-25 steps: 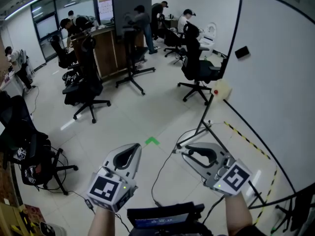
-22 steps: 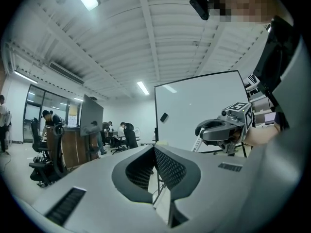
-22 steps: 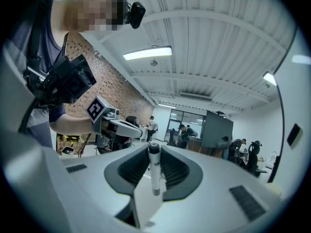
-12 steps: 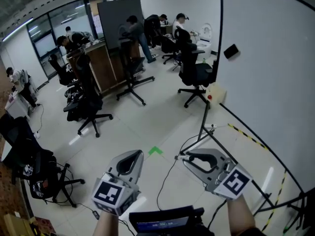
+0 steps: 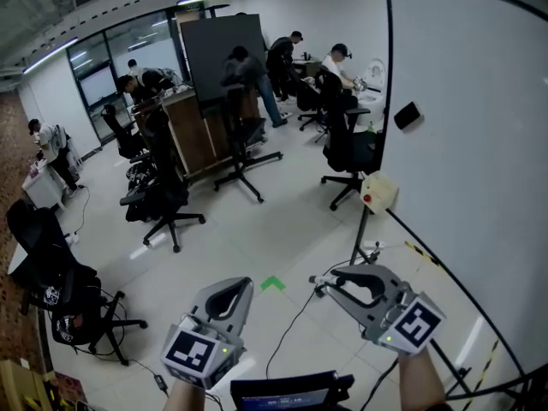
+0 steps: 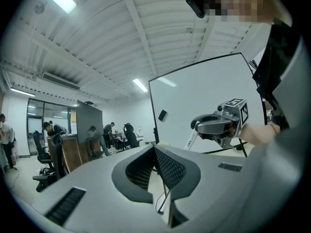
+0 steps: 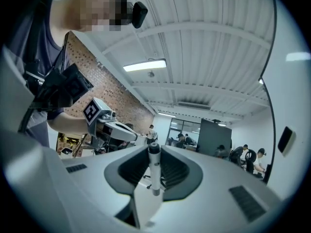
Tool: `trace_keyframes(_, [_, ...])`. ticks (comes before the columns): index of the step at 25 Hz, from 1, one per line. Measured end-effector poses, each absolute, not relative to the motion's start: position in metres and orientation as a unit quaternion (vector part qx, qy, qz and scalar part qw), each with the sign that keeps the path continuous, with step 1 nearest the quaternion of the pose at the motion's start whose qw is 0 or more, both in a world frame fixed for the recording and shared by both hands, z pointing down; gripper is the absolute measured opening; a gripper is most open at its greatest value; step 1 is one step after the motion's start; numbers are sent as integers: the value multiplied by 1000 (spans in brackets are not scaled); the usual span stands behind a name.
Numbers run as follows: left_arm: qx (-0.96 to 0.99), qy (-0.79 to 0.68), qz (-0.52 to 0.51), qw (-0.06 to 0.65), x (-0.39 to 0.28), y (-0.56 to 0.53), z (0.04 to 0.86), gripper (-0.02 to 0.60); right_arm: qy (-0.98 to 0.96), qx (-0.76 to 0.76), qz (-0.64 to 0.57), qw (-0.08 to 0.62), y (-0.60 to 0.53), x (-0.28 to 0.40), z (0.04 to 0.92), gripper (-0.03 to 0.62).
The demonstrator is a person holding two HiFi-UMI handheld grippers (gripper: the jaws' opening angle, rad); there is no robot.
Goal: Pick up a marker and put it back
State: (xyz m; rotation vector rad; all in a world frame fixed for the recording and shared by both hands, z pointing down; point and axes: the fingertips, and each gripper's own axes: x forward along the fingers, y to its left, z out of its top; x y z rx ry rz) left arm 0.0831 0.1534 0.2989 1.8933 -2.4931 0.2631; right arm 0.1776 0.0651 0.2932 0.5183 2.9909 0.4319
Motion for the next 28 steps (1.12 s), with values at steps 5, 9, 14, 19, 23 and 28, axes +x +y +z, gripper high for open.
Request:
trace_keyframes(5, [606,-792,74,-6,67,147,291,-2,975,163,148,41,53,165,286,92])
trace_keyframes(9, [617,-785,59,-15,35,143,294,-3,976,147,158,24,50,140,292,92])
trace_keyframes(14, [645,-763,38,-18,-15,140,292,-3,981,111,160,3,54,98,295,92])
trace_keyframes(19, [677,-735,30,-13,-73,146,292,-2,984,65,164,-13,67,48,291,92])
trace_keyframes(23, [699,-715,23,-9,-110,149,296,-2,984,35,170,-30,80,17,293,92])
trace_keyframes(28, [719,-695,17,-10,-137,142,301,-2,983,19,176,-43,83,-11,292,92])
